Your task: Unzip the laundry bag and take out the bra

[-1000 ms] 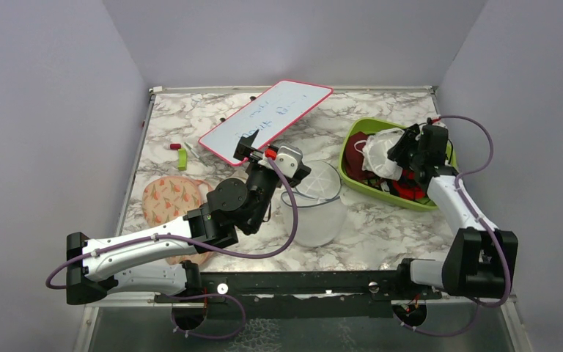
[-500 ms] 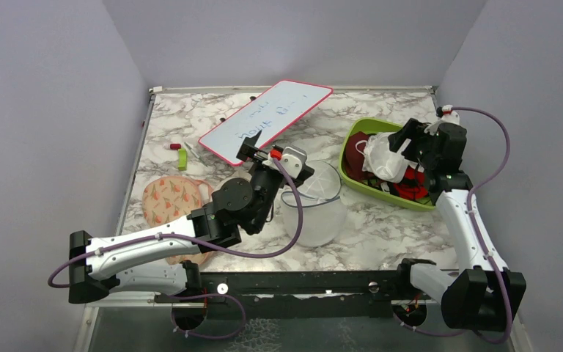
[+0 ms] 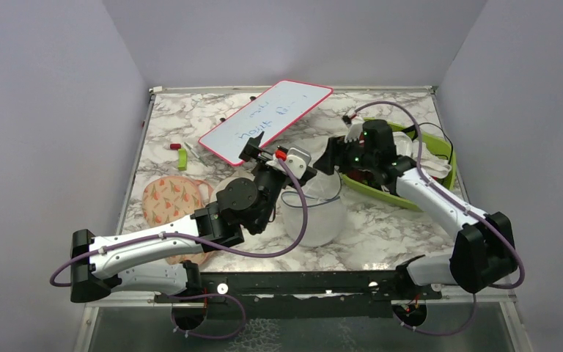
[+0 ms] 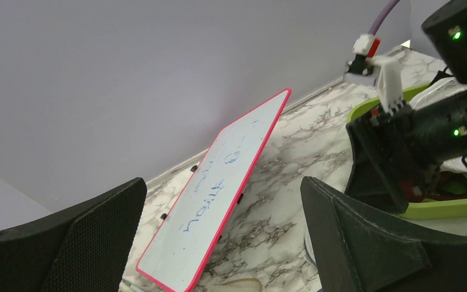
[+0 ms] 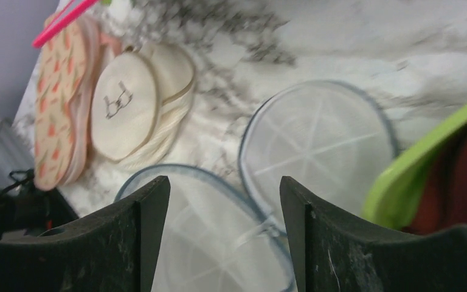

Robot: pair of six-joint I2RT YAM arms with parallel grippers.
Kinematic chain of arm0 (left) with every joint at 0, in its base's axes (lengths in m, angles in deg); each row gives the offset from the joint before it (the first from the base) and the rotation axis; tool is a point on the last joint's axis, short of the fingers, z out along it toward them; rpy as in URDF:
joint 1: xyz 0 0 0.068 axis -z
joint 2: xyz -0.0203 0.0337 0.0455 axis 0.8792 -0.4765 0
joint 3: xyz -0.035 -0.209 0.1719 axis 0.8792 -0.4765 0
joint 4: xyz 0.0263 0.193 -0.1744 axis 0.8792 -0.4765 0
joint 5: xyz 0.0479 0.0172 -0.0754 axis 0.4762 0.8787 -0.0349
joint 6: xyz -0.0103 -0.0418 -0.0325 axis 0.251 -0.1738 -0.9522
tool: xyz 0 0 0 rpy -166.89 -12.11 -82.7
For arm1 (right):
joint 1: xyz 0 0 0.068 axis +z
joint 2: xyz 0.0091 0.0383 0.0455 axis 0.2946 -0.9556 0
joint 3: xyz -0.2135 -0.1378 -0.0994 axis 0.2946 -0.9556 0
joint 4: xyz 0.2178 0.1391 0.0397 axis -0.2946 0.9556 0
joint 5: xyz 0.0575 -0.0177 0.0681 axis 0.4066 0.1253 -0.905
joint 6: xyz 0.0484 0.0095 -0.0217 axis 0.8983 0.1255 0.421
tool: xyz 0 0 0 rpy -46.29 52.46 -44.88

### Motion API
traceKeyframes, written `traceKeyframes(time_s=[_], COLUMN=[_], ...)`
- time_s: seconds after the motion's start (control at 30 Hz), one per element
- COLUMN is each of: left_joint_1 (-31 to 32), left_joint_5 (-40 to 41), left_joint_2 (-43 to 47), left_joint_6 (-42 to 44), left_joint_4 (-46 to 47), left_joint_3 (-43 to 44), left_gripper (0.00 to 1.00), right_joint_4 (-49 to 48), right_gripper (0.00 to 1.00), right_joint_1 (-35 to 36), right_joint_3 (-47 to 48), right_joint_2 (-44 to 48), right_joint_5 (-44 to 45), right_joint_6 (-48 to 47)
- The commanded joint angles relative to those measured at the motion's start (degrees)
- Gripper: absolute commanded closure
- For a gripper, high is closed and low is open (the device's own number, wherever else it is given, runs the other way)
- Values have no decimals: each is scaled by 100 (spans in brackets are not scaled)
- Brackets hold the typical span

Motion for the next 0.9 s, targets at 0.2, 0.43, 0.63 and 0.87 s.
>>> traceKeyframes(time_s=[0.2,0.43,0.63,0.87], left_joint_1=[-16,-15,-12,-17], left_joint_5=[-80,-50,-22,-33], left_joint_2=[-7,-12,17,1], left_joint_6=[24,32,61,90], left_joint_4=[63,65,74,94], left_joint_3=[65,63,52,58], left_gripper=[6,6,6,6], right_joint_4=[-1076,-2329,-3405,-2477], right_gripper=[41,41,38,26], right_joint_1=[1953,2791,3070,3068], right_joint_3=[-922,-567,-119,-169], right_joint_2=[-369,-1627,-2242,-1571], right_joint_5=[203,12,-191,735], right_joint_6=[1440,2268,2962,2568])
